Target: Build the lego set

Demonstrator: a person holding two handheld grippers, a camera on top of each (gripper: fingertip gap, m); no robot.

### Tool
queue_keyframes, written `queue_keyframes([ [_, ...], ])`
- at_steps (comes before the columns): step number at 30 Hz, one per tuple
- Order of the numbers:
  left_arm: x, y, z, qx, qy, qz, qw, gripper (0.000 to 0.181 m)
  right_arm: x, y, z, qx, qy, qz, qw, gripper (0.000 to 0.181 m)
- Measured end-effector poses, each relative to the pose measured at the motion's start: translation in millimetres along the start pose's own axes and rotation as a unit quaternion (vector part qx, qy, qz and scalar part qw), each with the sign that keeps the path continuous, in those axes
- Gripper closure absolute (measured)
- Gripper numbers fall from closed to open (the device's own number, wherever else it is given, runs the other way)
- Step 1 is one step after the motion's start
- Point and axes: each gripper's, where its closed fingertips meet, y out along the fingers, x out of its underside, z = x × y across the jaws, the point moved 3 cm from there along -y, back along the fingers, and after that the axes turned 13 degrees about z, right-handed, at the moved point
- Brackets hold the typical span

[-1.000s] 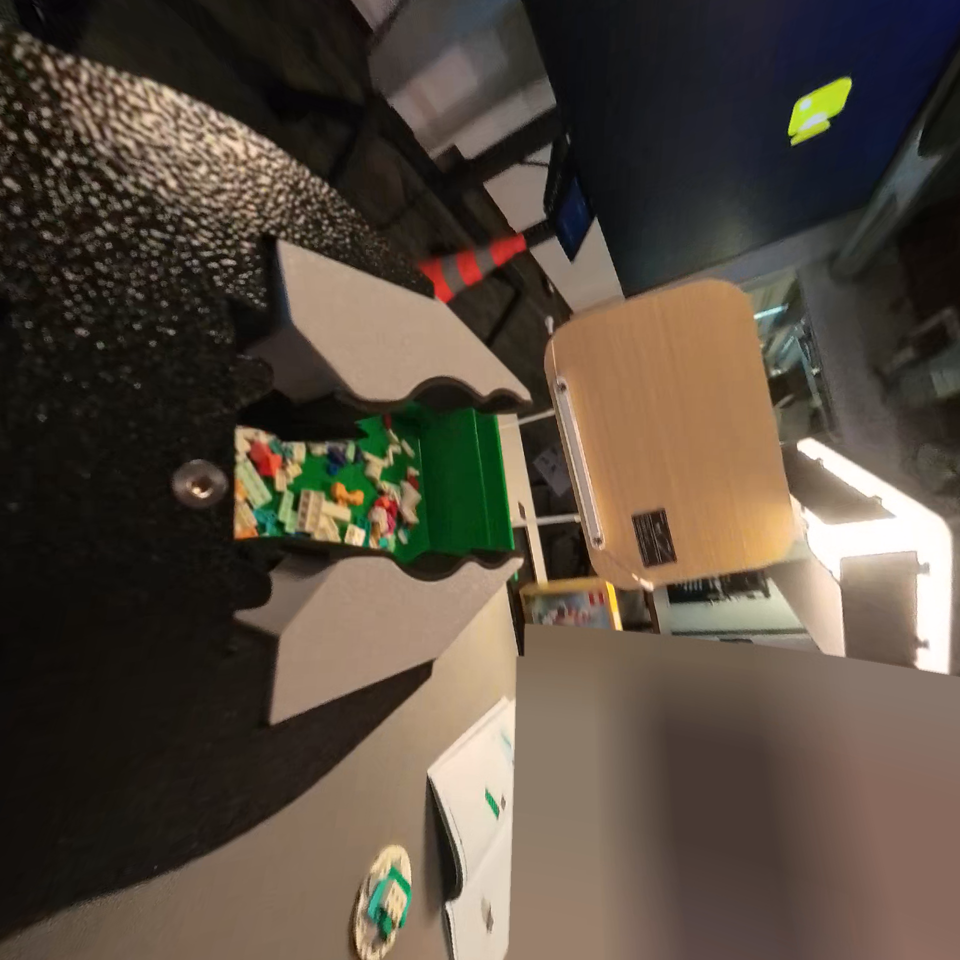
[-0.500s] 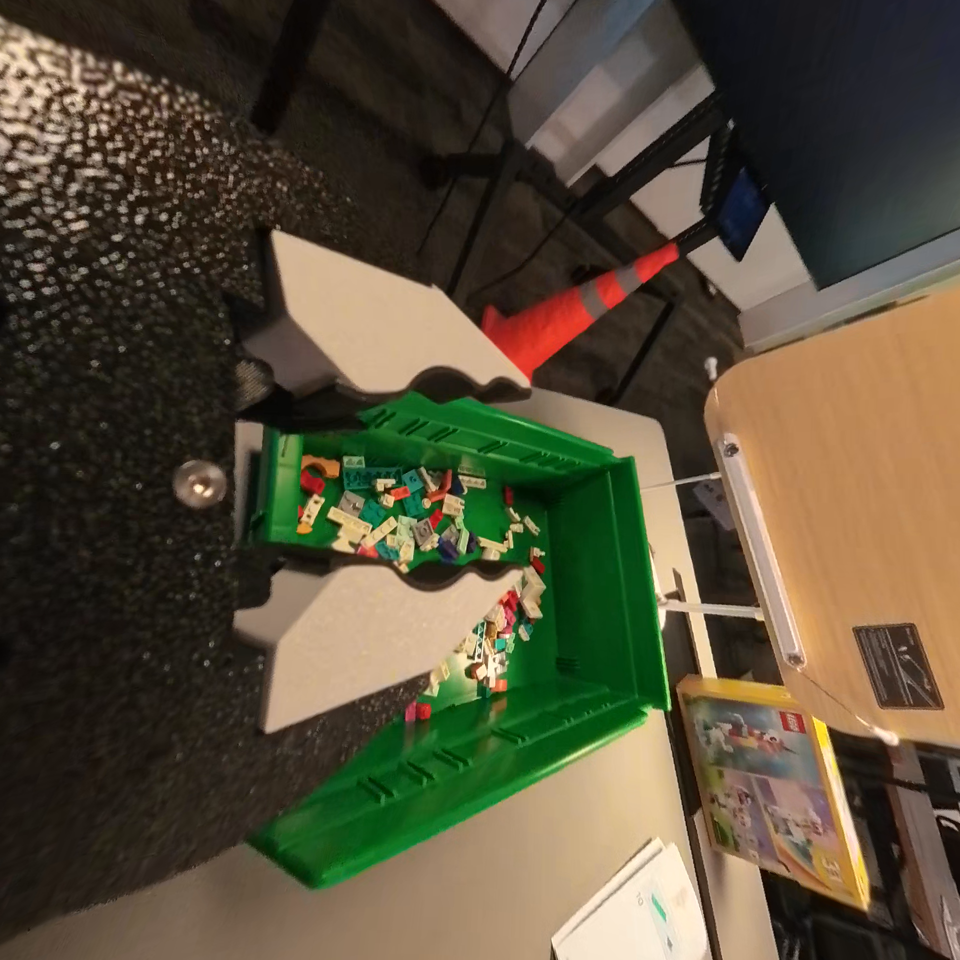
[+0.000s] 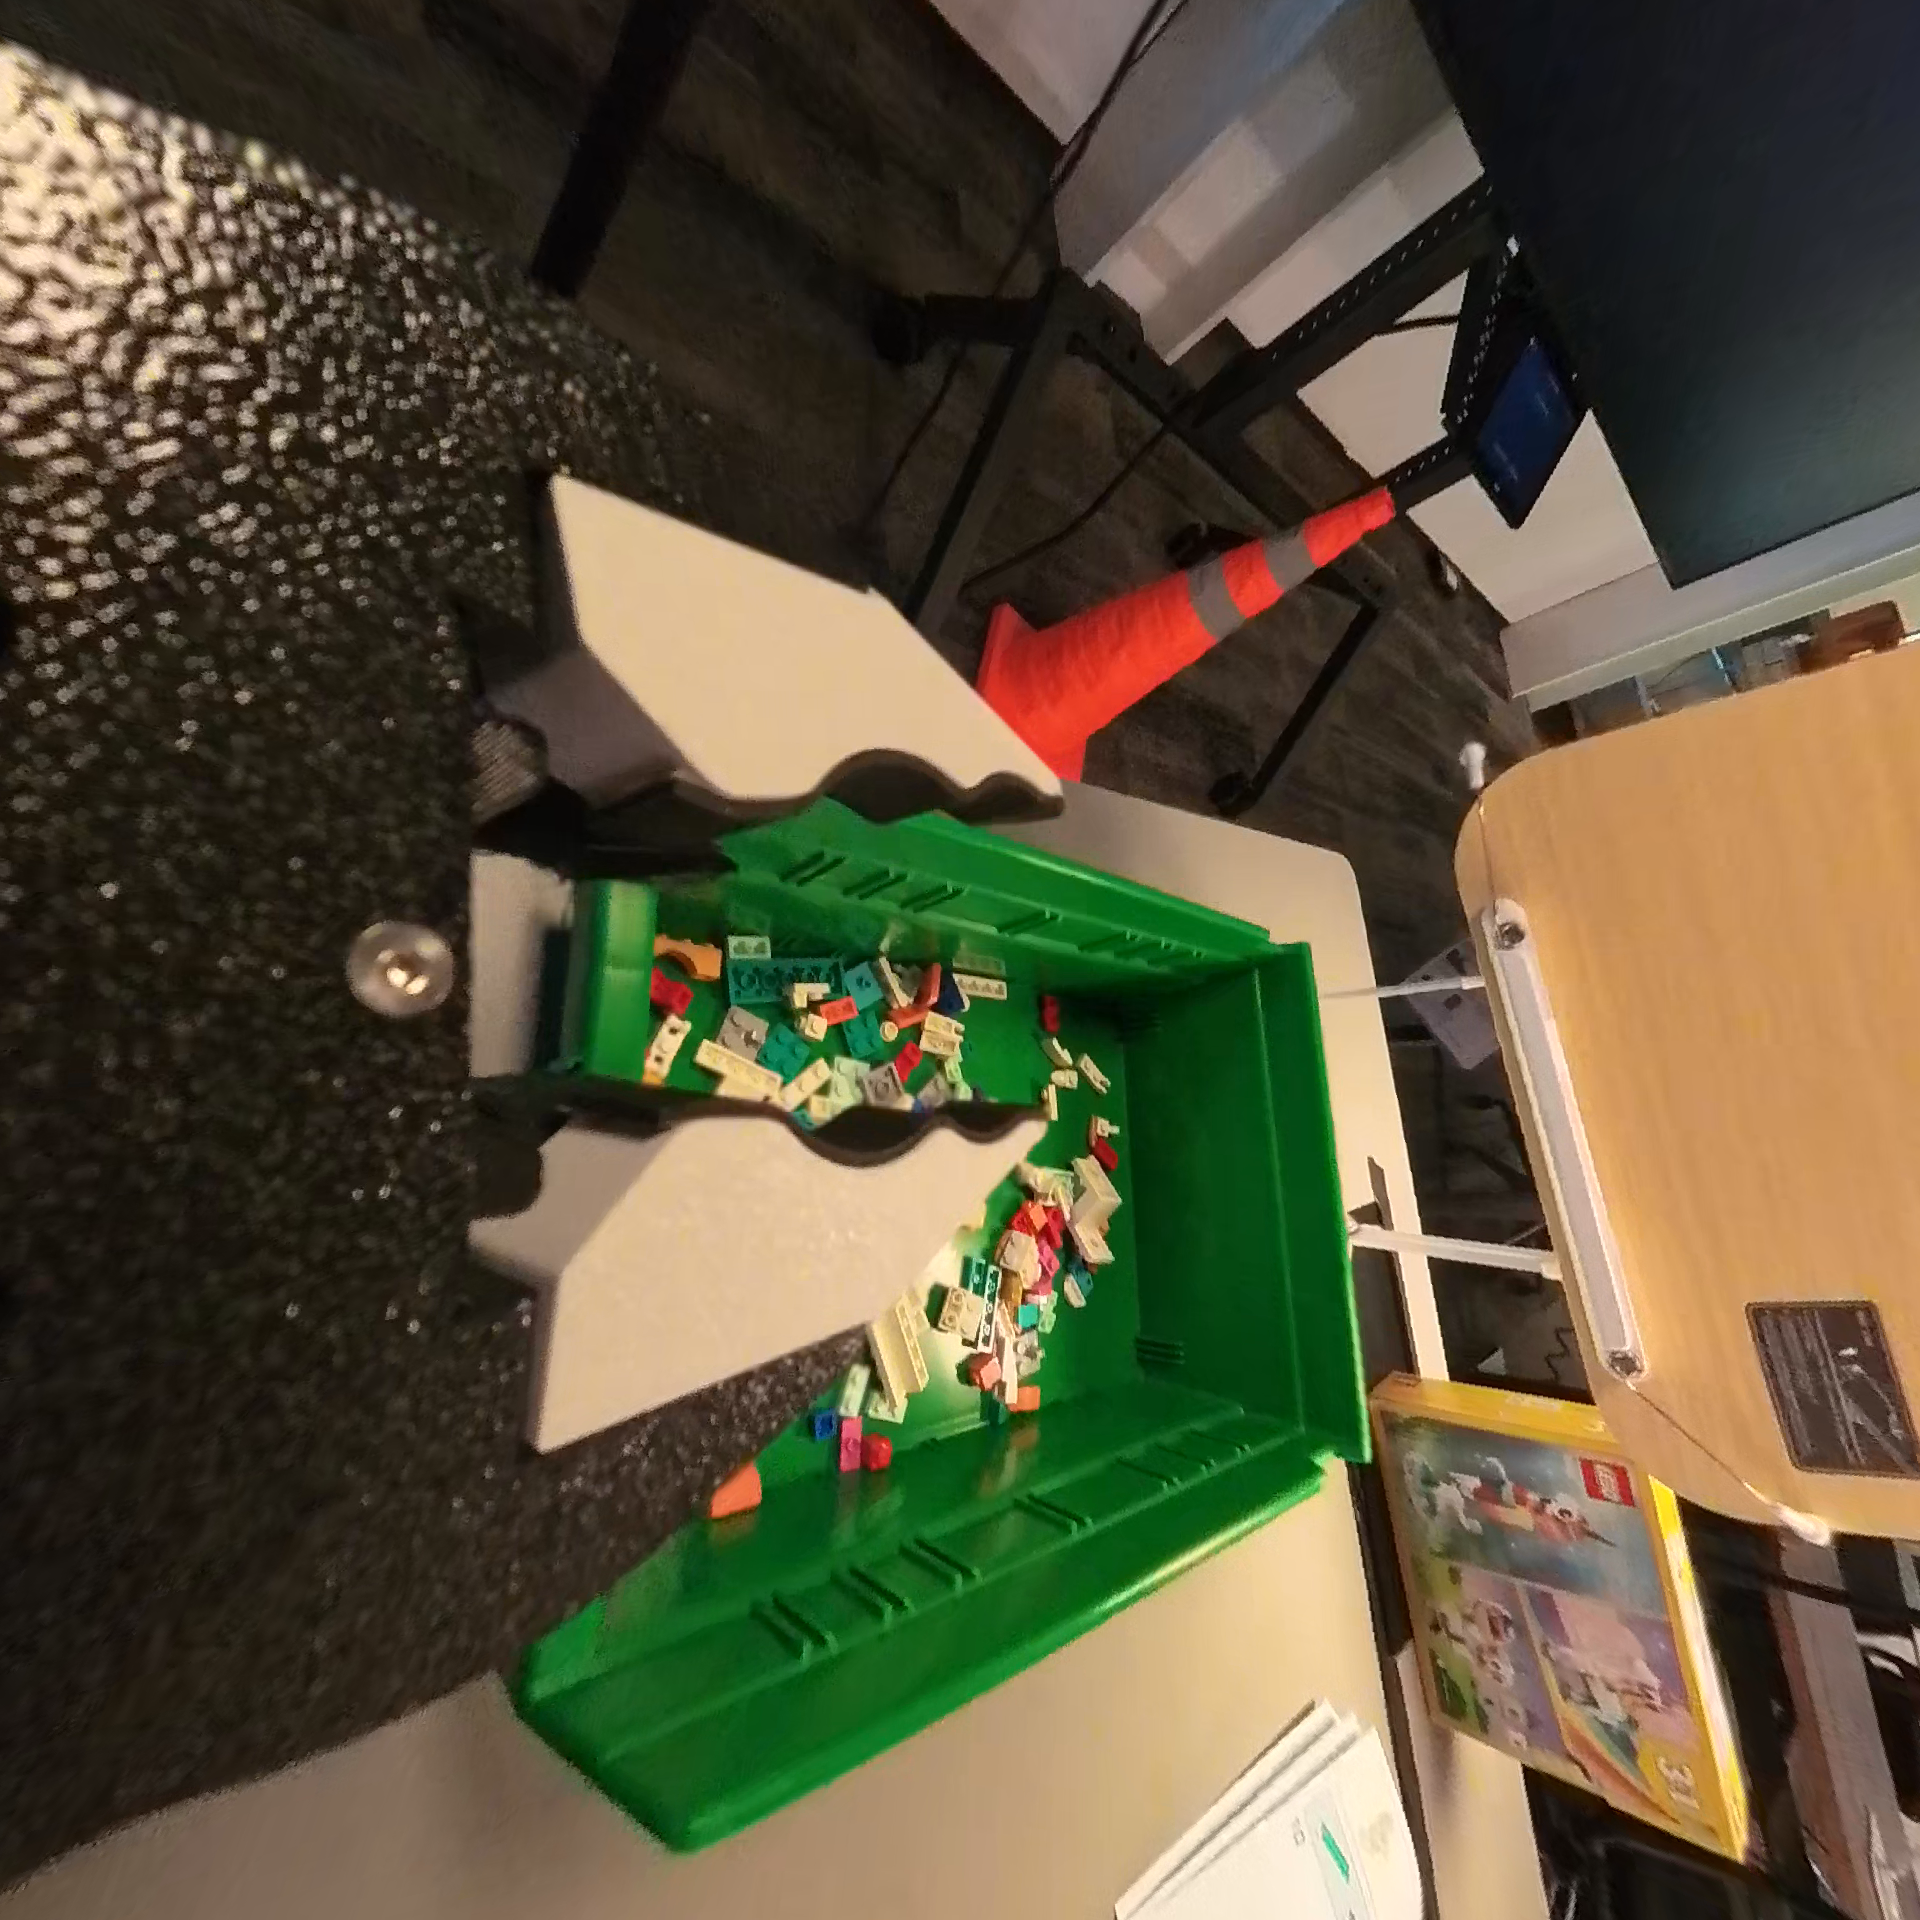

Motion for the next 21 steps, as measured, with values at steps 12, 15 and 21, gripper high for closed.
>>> queue_keyframes([
  [12,1.4,-2.4,-4.3,-0.006,0.008,-0.009,1.000,0.132,0.3,0.9,-3.6,-0.012,0.002,0.000,1.000,0.170],
  [15,1.9,-1.1,-3.7,-0.002,0.012,-0.011,1.000,0.132,-1.2,2.7,-9.2,-0.026,-0.015,0.001,1.000,0.170],
  [21,-1.7,13.3,15.5,0.115,0.022,-0.030,0.993,0.130,-2.4,4.3,-16.6,-0.042,-0.040,0.000,0.998,0.170],
])
